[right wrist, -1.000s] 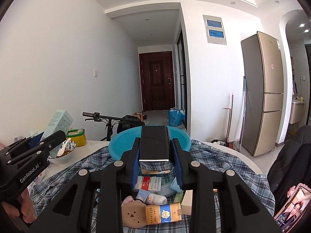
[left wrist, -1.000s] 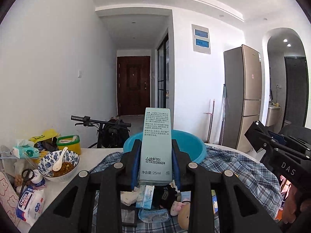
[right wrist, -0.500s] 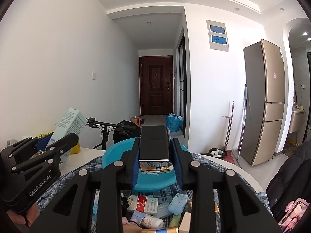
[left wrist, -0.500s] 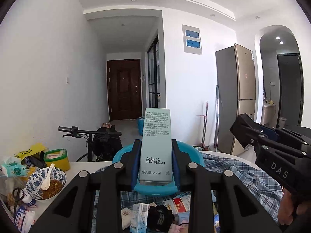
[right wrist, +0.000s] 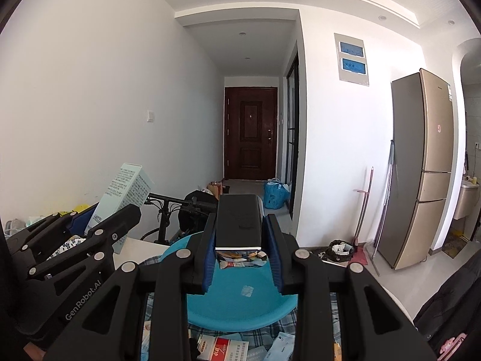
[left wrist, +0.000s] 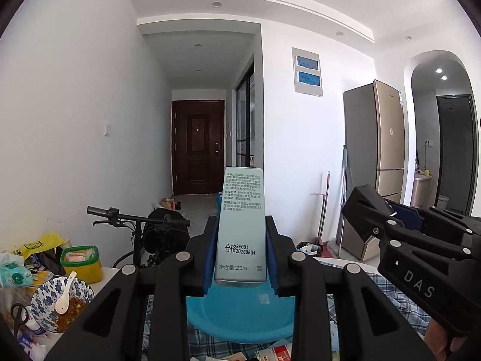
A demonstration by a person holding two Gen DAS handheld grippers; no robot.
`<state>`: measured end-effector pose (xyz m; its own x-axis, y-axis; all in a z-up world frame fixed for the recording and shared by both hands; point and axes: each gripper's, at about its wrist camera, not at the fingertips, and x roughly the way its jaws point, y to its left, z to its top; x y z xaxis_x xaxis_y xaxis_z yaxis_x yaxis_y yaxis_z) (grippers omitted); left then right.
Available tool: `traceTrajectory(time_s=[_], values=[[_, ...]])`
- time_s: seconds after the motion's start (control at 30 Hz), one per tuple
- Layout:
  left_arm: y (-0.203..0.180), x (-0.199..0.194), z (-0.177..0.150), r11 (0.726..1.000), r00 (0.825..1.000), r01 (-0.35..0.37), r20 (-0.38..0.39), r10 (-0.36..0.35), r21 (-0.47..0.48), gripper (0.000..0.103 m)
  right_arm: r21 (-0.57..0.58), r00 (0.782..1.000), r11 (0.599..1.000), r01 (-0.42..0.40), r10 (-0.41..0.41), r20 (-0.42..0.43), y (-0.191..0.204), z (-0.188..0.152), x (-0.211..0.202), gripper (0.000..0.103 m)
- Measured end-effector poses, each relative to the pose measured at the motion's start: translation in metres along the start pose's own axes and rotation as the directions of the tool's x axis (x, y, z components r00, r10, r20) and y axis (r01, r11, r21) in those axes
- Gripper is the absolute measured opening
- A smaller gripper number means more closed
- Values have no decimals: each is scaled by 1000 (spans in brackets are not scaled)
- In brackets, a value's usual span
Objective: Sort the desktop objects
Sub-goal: 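Lift the pale green box and black case and carry both over the teal basin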
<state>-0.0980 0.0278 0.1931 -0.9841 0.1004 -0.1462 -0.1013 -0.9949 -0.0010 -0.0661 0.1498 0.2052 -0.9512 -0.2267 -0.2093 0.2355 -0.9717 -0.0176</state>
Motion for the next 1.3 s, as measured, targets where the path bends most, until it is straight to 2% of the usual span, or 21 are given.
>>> traceTrajectory(time_s=[0.3, 0.53, 0.73, 0.9, 1.1, 1.3], values=[[8, 46, 7, 999, 1000, 14, -7, -14, -46, 31, 63, 1000, 998, 24, -25, 13, -25, 15, 36, 29], [4, 81, 7, 999, 999, 34, -28, -35, -35, 31, 41, 1000, 999, -10, 11, -16, -28, 12, 61, 29], [5, 101, 7, 997, 998, 57, -34, -59, -52, 31, 44, 1000, 999, 14, -14, -6, -33, 11, 79, 29], [14, 114, 0, 997, 999, 36, -31, -38, -64, 31, 19, 1000, 1000, 8, -7, -22, -30, 4, 91, 29], [21, 130, -7, 998, 997, 25, -70, -29, -58, 31, 34, 999, 999, -15, 16, -31, -32, 3, 103, 29], [34, 171, -24, 995, 982, 32, -181, -49, -95, 31, 46, 994, 999, -27, 32, -109, -35, -9, 135, 29]])
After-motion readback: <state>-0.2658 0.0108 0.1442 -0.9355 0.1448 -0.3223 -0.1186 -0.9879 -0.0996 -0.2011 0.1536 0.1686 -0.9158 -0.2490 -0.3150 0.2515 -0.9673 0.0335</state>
